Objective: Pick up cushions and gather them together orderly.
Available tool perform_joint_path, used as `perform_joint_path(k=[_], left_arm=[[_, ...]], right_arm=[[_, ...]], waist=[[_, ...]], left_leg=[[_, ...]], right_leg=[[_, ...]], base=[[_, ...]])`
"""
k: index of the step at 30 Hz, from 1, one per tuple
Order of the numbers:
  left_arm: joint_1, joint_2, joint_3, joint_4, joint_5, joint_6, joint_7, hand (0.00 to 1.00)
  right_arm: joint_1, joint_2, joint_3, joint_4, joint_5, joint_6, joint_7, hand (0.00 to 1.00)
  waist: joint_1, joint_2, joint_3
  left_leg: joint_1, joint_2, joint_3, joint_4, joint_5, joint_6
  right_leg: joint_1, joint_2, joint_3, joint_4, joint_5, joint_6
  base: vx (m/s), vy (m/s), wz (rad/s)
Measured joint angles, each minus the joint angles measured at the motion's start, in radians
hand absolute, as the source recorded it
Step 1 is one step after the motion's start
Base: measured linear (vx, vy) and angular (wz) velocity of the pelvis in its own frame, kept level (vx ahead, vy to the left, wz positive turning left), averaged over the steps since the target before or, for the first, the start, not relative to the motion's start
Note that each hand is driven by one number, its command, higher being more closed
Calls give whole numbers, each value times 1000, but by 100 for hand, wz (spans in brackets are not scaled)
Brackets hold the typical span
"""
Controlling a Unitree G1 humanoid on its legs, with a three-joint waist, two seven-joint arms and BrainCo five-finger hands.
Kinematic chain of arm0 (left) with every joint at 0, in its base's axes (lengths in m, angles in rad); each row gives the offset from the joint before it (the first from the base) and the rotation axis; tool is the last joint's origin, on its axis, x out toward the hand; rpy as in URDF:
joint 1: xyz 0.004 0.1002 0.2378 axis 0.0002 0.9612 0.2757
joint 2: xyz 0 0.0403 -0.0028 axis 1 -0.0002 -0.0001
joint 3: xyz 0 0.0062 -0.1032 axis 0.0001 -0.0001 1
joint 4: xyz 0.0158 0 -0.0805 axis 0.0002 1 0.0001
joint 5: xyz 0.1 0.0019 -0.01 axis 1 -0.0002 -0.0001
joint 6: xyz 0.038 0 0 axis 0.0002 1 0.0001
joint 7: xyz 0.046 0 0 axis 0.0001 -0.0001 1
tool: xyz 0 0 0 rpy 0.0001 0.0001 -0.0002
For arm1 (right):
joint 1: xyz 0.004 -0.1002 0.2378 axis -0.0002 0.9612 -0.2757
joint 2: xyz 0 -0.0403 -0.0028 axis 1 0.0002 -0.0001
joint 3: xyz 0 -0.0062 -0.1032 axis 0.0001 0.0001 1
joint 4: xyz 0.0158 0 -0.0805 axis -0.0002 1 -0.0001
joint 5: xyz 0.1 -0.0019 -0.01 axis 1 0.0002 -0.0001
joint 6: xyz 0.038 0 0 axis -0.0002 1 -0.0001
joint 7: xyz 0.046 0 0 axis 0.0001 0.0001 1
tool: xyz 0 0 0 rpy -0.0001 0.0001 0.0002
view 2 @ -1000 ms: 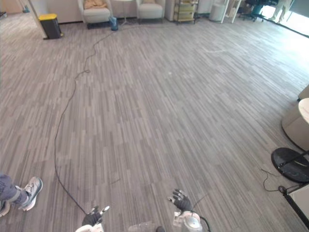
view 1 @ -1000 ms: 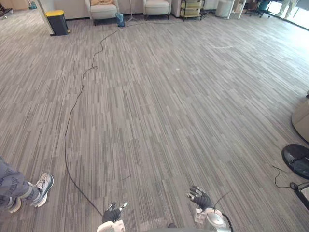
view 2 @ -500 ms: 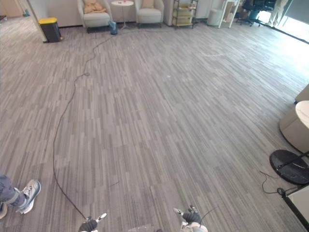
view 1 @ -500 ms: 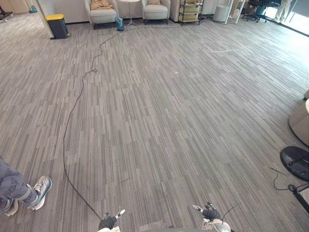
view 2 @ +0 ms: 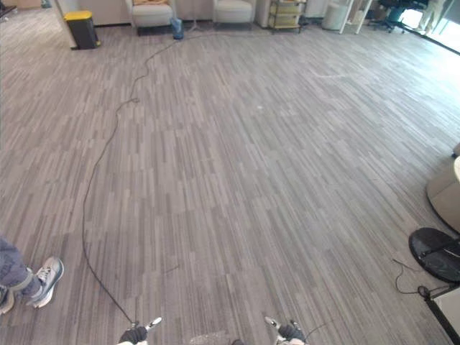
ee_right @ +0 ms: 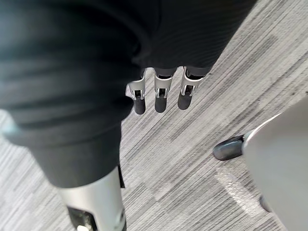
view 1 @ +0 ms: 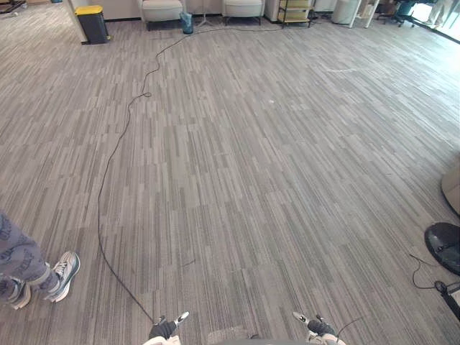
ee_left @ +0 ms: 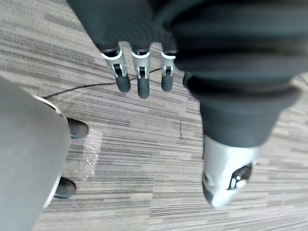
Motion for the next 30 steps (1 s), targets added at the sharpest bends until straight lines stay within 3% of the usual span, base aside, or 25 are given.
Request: perform_joint_path(k=[6,9,10,11,13,15,17,18,19,20,22,24,25,26,28,30], left_arm=[[-11,3,7,-4,11,0,-1,0],[-19,-2,59,-73,10,-3,-3,0],[-22,-8,89,-91,5,-5,-2,0],[-19,-15,99,-99,-12,-7,-2,0],[-22,-20,99,-100,-30,-6,-3,0],[-24,-22,99,-105,-32,-7,-5,0],[-25,-38,101,-114,-32,-7,-3,0],[-24,-41,102,-120,-32,-7,-1,0],[-18,-37,102,-119,-31,-7,-1,0],[-14,-30,105,-121,-31,-7,0,0],[-15,-32,121,-120,-31,-7,1,0],[-12,-27,113,-111,-33,-5,1,0],[-13,-20,86,-105,-32,-5,1,0],[-23,-11,56,-98,-31,-5,0,0],[-53,-18,37,-79,-27,-4,-1,0],[-78,-31,33,-60,-20,-2,-2,0]], right_arm=[[-1,4,-24,0,10,-1,0,0],[-1,24,-28,-14,41,-4,0,0],[1,23,-16,-31,51,-4,-1,0],[3,21,-11,-41,71,-4,-1,0],[1,17,-11,-51,90,-4,-1,0],[-2,18,-12,-57,101,-4,-1,0],[-1,17,-13,-74,113,-4,-2,0],[0,24,-13,-87,117,-3,-2,0],[-3,29,-13,-87,116,-3,-2,0],[2,42,-16,-86,115,-1,-2,0],[-8,66,-16,-88,109,0,1,0],[-9,70,-17,-93,77,0,3,0],[-5,68,-16,-110,77,-1,4,0],[0,70,-12,-129,76,-6,7,0],[-8,64,-12,-132,76,-8,12,0],[-20,59,-13,-135,76,-16,14,0]], waist=[[-2,-5,22],[4,-28,76],[6,-28,88],[6,-17,89],[7,-7,86],[14,-6,84],[28,0,82],[47,-2,73],[51,-5,64],[53,-29,42],[61,-38,35],[64,-42,34],[57,-41,37],[44,-37,47],[40,-35,48],[31,-33,58]], left_leg=[[-53,-3,-32,68,-15,-13],[-210,14,34,415,-83,-55],[-313,62,97,614,-108,-42],[-360,113,159,682,-132,-25],[-390,161,223,638,-139,-12],[-414,161,238,524,-117,3],[-434,158,240,390,-51,-4],[-443,149,242,355,52,-6],[-444,133,249,366,38,17],[-455,114,282,392,-21,28],[-438,103,309,429,-78,46],[-346,80,334,423,-126,60],[-266,61,337,402,-151,63],[-174,40,327,360,-169,61],[-49,33,324,272,-179,48],[33,34,325,209,-189,29]], right_leg=[[-28,-17,-61,69,-55,-9],[-39,-45,-90,137,-124,-19],[-32,-45,-106,153,-144,-23],[-23,-44,-117,165,-157,-22],[-11,-54,-119,166,-167,-9],[2,-81,-113,162,-179,10],[3,-107,-100,159,-195,36],[2,-136,-82,155,-216,68],[2,-151,-76,152,-223,75],[0,-185,-67,164,-233,60],[-32,-219,-56,275,-218,92],[-85,-263,-23,517,-206,115],[-162,-294,-3,765,-142,116],[-239,-293,25,1010,-107,115],[-360,-262,-9,1164,-137,93],[-456,-255,-104,1124,-178,67]], base=[[-15,-20,29],[-60,-31,41],[-27,9,32],[24,32,30],[116,106,11],[207,180,2],[294,282,-21],[367,353,-33],[515,420,-33],[537,312,-31],[490,256,-34],[442,263,-24],[656,336,-3],[457,215,8],[431,123,6],[467,77,-5]])
